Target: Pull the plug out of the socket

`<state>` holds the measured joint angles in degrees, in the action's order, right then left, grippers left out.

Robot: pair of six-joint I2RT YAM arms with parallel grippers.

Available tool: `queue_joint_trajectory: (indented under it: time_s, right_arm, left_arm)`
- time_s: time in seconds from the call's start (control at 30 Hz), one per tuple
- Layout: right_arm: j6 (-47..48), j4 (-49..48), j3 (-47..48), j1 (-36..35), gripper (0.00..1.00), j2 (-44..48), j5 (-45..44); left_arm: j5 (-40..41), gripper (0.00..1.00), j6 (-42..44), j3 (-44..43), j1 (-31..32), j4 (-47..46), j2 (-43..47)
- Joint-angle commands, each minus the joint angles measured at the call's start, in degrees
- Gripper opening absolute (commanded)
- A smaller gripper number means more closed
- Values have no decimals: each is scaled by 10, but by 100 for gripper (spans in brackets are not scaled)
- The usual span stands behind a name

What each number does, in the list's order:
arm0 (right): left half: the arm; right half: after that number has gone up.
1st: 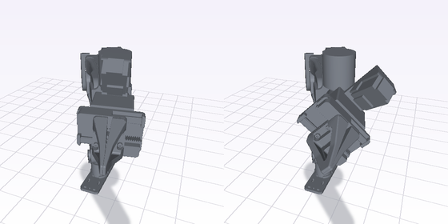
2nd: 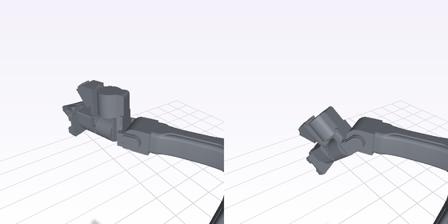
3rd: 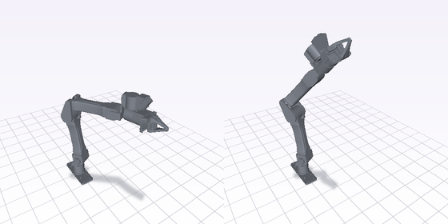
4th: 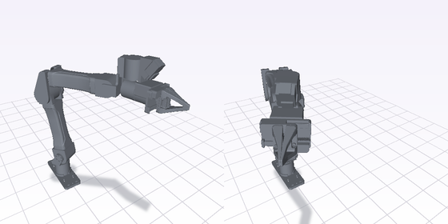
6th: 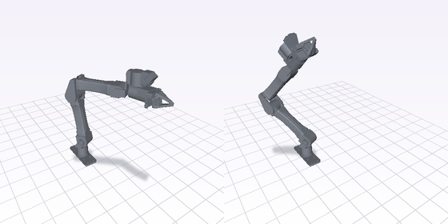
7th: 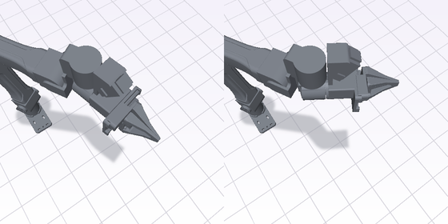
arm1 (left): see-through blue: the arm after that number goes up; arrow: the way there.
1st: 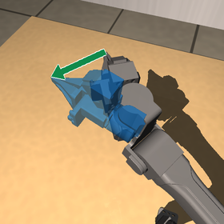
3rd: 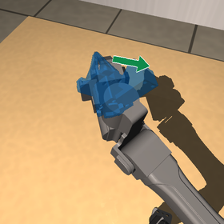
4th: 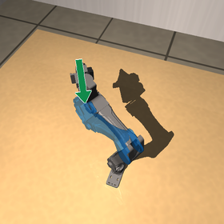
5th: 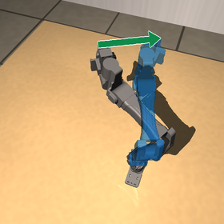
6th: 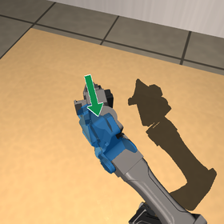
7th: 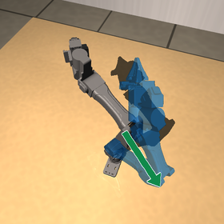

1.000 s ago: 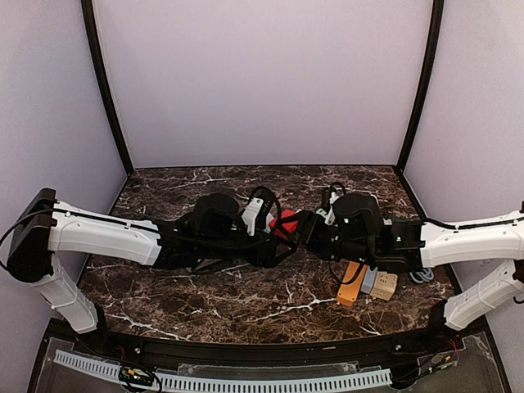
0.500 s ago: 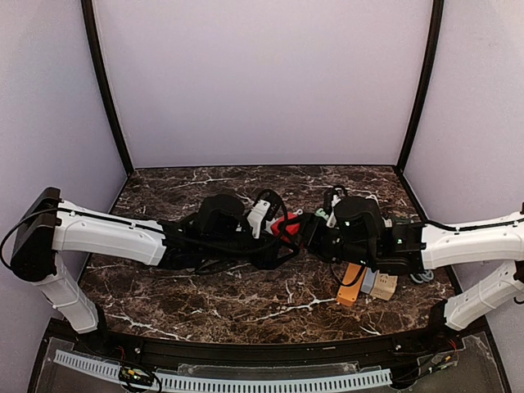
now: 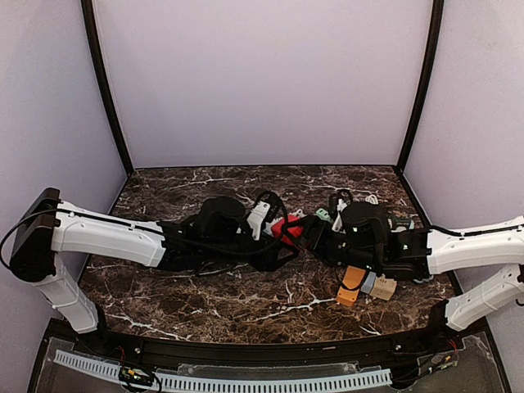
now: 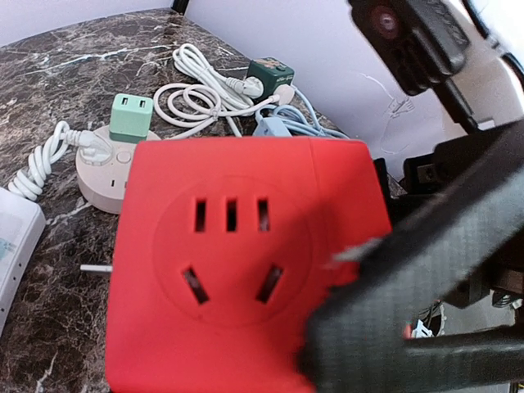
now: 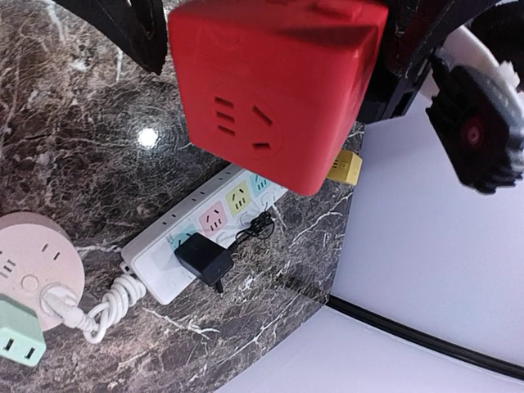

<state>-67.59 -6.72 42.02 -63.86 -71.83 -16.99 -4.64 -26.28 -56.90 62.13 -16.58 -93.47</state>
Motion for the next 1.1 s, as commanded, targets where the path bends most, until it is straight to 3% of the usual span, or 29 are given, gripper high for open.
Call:
queue_joint_trajectory:
  time_s: [0.0,0.1,0.33,0.53,0.73,0.83,1.07]
  right_arm:
    - [28,0,-25,-3,90,48,-20]
    - [40,9,-32,1,98,69,-24]
    - [47,48,-47,17,99,114,-36]
    - [48,72,-54,32,99,139,-29]
    - [47,93,-58,34,99,153,-29]
    - [43,96,-58,35,99,153,-29]
    - [45,100,-44,35,99,136,-22]
  left_arm:
    - [20,1,-11,10,-13,4,37]
    - [20,1,-6,8,-13,16,44]
    - [36,1,6,31,-42,106,102]
    - [-36,1,33,95,-182,206,200]
    - [-104,1,150,51,-395,395,224]
    - [-98,1,210,20,-451,464,211]
    - [-87,1,243,-5,-554,476,177]
